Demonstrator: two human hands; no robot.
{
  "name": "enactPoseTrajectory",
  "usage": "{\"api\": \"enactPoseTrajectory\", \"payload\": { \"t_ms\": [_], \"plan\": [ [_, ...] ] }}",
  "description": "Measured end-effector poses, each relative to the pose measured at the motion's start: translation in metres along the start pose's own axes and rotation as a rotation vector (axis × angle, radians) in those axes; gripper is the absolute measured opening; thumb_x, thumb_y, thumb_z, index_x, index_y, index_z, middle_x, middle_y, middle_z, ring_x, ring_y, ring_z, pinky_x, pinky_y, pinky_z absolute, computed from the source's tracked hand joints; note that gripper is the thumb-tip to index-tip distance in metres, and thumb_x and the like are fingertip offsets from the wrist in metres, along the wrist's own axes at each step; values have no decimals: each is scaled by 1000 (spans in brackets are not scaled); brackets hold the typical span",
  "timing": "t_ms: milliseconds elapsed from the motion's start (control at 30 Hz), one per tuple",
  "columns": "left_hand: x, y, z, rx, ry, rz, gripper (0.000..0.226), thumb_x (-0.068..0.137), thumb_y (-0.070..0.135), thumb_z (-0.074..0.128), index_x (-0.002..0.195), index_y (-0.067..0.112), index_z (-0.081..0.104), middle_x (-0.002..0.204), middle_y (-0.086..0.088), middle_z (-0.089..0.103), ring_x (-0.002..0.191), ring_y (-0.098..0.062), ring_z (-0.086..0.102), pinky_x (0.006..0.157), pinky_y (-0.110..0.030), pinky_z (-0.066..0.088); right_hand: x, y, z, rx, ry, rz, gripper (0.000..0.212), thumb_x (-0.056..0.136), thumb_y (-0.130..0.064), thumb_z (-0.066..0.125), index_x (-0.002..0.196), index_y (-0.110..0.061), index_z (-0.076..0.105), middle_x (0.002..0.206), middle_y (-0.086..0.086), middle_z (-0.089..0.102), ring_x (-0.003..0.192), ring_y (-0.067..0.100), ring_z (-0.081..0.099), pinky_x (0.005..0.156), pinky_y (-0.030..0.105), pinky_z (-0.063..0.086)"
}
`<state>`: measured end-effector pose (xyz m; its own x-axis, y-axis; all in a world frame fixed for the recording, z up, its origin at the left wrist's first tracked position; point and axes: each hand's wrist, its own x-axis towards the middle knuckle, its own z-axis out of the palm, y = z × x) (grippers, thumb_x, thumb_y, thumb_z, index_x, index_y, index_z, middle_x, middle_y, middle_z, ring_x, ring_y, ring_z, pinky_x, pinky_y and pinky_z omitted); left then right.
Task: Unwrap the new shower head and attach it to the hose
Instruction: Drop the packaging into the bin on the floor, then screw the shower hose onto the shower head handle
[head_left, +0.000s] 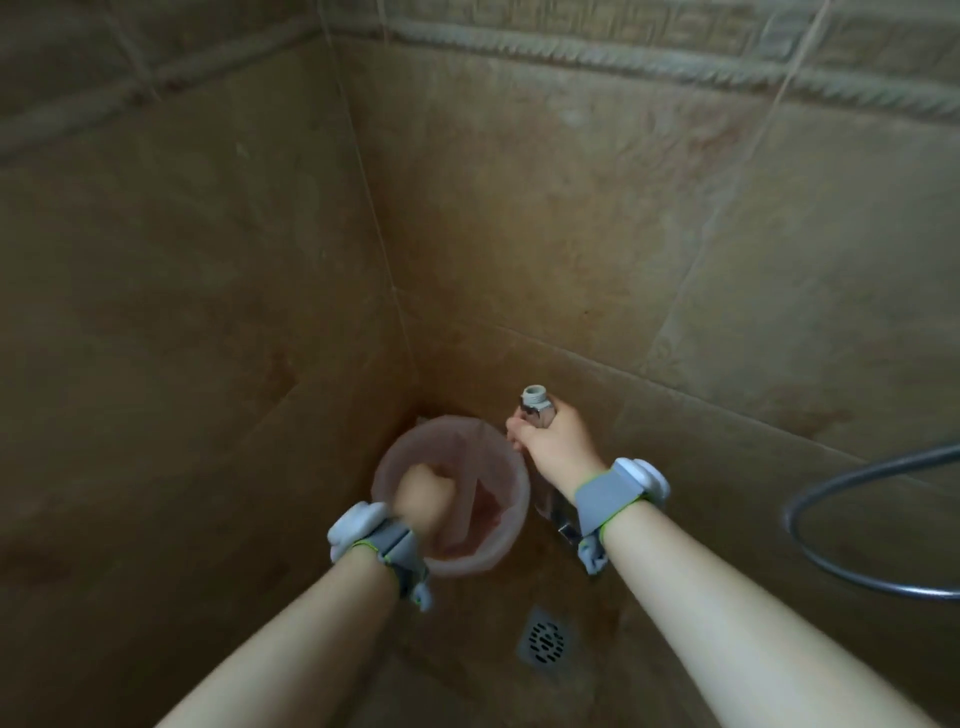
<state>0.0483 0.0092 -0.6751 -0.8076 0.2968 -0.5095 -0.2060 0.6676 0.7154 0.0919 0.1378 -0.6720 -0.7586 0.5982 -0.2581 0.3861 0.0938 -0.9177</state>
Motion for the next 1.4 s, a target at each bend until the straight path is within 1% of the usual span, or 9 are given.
{"api": "enactPoseTrajectory", "payload": {
  "t_ms": [133,367,533,800,967,1100,1200,1300,1400],
  "plan": [
    [-35,40,-22,36,-15,112,27,86,10,50,109,6,63,114,-18,66,106,-33,61,86,-36,48,-31,-47,-30,104,29,-54,28,81,-3,56,60,-19,50,56,2,56,40,0,50,57,20,43],
    [-110,127,-57,185,16,422,30,83,4,51,110,8,62,112,-11,68,104,-24,62,90,-28,45,-85,-137,-77,350,102,-149,30,83,0,55,58,-15,53,56,4,55,36,0,50,50,10,43],
    [-178,185,-82,136,-8,574,33,82,7,53,114,7,60,112,-8,67,102,-18,61,81,-16,42,-123,-197,-104,483,186,-226,30,80,-2,58,55,-19,55,44,-6,59,42,5,51,55,23,44],
    [-266,266,-111,14,-137,757,44,75,1,54,117,10,51,110,-7,64,95,-17,61,81,-28,51,-187,-288,-152,825,97,-299,9,64,-6,50,61,-13,55,59,4,58,53,16,52,57,26,44],
    [-312,307,-115,-74,-253,844,63,73,-4,60,130,7,36,115,-2,56,86,-5,58,72,-12,50,-218,-329,-184,851,88,-353,24,84,0,41,68,-12,54,61,5,56,52,13,57,57,24,47],
    [-338,332,-117,-9,-243,906,81,63,10,67,135,6,31,123,-8,56,106,-21,59,96,-36,50,-236,-352,-203,825,175,-387,11,86,-8,46,80,-10,56,67,5,58,56,11,60,54,20,49],
    [-354,351,-118,40,-214,947,83,64,15,69,136,9,29,115,-1,54,106,-25,60,97,-43,48,-251,-365,-218,724,211,-429,11,88,-12,46,88,-9,56,70,3,57,58,7,57,55,18,47],
    [-376,370,-118,52,-197,1020,78,73,12,69,138,12,27,108,5,49,104,-23,60,96,-37,48,-272,-382,-241,673,243,-463,16,89,-15,45,89,-7,59,74,4,59,60,8,56,50,15,47],
    [-392,387,-115,110,-168,1142,59,76,14,65,129,19,40,102,5,54,81,-12,60,74,-12,46,-290,-400,-261,645,254,-460,21,91,-19,44,98,-4,57,70,5,54,45,2,54,39,14,42]
  ]
}}
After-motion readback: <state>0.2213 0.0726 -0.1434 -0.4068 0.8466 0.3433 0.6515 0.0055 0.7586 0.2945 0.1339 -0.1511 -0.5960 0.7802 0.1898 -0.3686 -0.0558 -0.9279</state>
